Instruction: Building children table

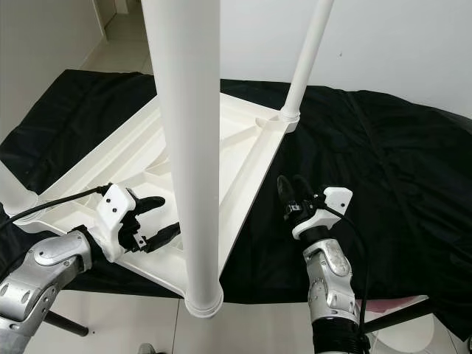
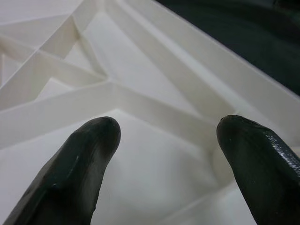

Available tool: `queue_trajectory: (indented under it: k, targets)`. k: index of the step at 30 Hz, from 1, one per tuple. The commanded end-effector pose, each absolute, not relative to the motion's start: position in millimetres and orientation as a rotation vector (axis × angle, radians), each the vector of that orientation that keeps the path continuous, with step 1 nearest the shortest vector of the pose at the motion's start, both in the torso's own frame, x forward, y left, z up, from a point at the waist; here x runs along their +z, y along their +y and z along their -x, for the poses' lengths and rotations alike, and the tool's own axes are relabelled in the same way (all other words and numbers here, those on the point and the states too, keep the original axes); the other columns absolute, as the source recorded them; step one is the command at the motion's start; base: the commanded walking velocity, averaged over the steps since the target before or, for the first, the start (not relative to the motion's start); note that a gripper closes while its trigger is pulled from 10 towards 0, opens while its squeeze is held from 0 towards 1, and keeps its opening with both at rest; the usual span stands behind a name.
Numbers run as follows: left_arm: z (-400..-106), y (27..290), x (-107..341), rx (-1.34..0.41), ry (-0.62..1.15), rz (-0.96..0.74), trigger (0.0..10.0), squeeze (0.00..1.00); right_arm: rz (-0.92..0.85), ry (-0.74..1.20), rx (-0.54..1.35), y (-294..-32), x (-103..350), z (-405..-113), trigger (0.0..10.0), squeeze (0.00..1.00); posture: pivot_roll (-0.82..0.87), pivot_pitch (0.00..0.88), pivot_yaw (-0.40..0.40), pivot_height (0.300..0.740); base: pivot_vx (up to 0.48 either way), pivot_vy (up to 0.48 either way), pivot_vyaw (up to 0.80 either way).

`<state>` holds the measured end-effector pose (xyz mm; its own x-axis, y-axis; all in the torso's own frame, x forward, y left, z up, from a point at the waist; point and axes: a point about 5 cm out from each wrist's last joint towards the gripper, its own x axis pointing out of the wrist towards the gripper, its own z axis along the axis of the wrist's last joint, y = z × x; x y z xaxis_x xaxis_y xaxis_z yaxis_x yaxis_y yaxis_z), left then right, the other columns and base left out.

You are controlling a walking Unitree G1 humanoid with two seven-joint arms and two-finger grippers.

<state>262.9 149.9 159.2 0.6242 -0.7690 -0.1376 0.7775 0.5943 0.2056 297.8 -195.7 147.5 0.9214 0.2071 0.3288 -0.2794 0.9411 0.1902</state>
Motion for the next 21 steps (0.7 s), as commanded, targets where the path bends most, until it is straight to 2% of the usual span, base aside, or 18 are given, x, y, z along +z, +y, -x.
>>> queue_trajectory:
  k: [1, 4, 5, 8, 16, 21]
  targets:
    - [-245.8, 143.9, 154.8, -1.219, 0.078, -0.266, 10.0, 0.00, -0.245, -0.308, 0.258, -197.8, 149.4, -295.7, 10.0, 0.00, 0.10, 0.085, -0.050, 0.740, 0.000, 0.000, 0.00]
    - [-243.7, 148.2, 152.5, -1.235, 0.101, -0.300, 10.0, 0.00, -0.243, -0.307, 0.265, -198.8, 152.2, -295.4, 10.0, 0.00, 0.10, 0.083, -0.050, 0.740, 0.000, 0.000, 0.00]
    - [-244.2, 155.2, 143.4, -1.231, 0.158, -0.402, 10.0, 0.00, -0.233, -0.305, 0.268, -200.5, 154.2, -295.6, 10.0, 0.00, 0.10, 0.080, -0.049, 0.740, 0.000, 0.000, 0.00]
    - [-246.2, 159.3, 136.7, -1.215, 0.193, -0.473, 10.0, 0.00, -0.228, -0.304, 0.270, -201.7, 155.9, -296.2, 10.0, 0.00, 0.10, 0.077, -0.048, 0.740, 0.000, 0.000, 0.00]
    - [-250.7, 161.1, 135.2, -1.206, 0.197, -0.526, 10.0, 0.00, -0.215, -0.302, 0.274, -202.8, 159.1, -297.0, 10.0, 0.00, 0.10, 0.066, -0.042, 0.740, 0.000, 0.000, 0.00]
    - [-263.3, 162.1, 129.6, -1.154, 0.207, -0.621, 10.0, 0.00, -0.205, -0.295, 0.273, -202.7, 160.2, -296.2, 10.0, 0.00, 0.09, 0.066, -0.036, 0.740, 0.000, 0.000, 0.00]
